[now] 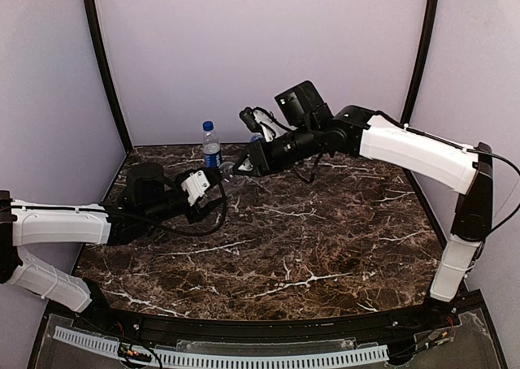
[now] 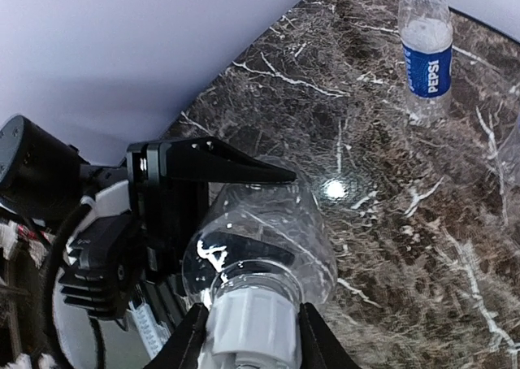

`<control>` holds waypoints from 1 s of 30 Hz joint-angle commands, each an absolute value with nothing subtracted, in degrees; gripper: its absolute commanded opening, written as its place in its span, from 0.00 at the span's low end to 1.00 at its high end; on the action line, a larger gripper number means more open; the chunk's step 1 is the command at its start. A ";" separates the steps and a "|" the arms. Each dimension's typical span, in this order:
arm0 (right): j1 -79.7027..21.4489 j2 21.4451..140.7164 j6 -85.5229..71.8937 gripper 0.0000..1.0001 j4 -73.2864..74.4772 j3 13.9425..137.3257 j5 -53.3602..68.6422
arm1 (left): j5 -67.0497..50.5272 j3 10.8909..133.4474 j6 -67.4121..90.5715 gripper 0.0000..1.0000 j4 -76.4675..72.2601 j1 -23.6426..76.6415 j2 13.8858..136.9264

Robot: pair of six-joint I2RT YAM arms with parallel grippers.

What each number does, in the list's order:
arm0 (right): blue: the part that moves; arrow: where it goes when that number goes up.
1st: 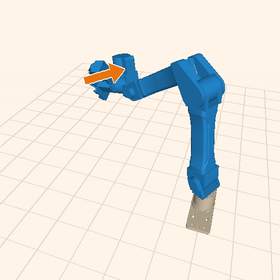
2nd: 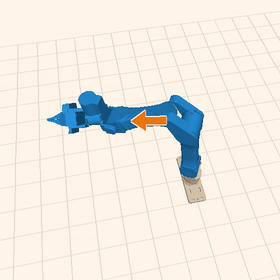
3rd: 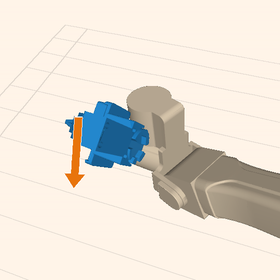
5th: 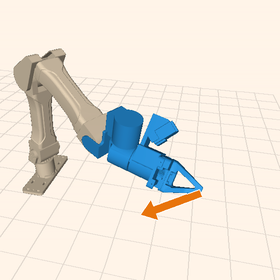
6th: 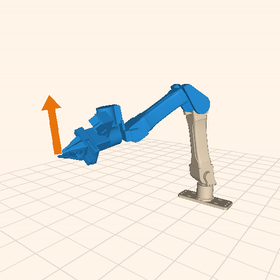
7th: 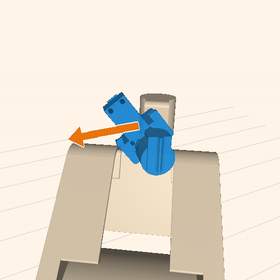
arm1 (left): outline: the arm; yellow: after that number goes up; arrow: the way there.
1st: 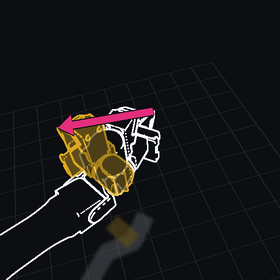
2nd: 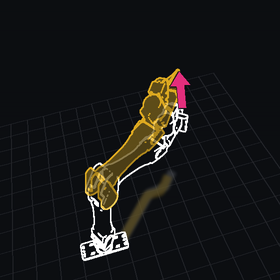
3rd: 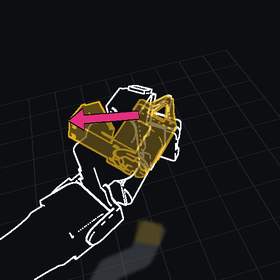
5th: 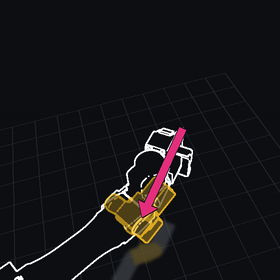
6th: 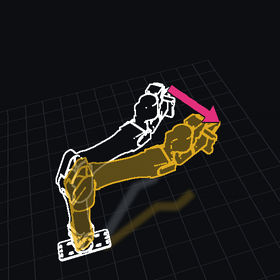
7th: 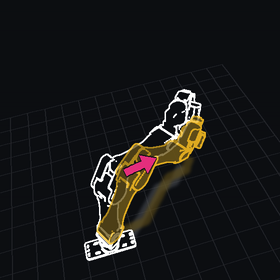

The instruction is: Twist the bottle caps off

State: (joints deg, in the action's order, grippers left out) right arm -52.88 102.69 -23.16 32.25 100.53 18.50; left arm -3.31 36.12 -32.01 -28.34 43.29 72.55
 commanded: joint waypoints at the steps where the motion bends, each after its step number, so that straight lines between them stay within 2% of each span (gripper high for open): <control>1: -53.73 103.89 -20.91 0.23 33.89 103.68 17.20 | -3.72 35.33 -32.03 0.60 -29.72 43.39 72.19; 3: -53.94 103.90 -19.45 0.05 33.83 103.95 17.32 | -4.01 35.33 -32.00 0.60 -29.63 43.35 72.21; 4: -54.09 103.70 -18.26 0.00 33.83 103.89 17.33 | -4.56 35.29 -31.93 0.60 -29.40 43.38 72.23; 7: -54.73 102.58 -10.19 0.00 33.84 102.03 18.96 | -8.61 35.27 -31.69 0.60 -26.49 43.39 72.05; 11: -57.10 98.37 11.20 0.00 33.73 95.98 23.47 | -25.93 35.80 -31.73 0.57 -19.54 43.35 71.53; 17: -60.24 93.43 45.28 0.00 35.13 86.82 27.39 | -39.67 37.16 -32.24 0.52 -13.51 43.35 71.87; 21: -61.31 93.83 62.14 0.00 36.10 87.29 24.59 | -41.06 37.78 -31.92 0.49 -14.36 43.34 72.64; 28: -62.98 96.06 76.94 0.00 36.84 88.70 12.32 | -40.97 37.75 -31.75 0.49 -15.09 43.44 72.59; 30: -62.97 95.81 76.71 0.07 36.57 88.56 11.36 | -40.21 37.38 -31.70 0.49 -15.60 43.44 72.30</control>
State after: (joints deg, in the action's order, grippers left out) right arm -62.19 94.50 67.13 37.95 87.74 16.95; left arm -35.68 35.86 -31.57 -12.91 42.89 73.38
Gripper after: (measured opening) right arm 0.285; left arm 0.569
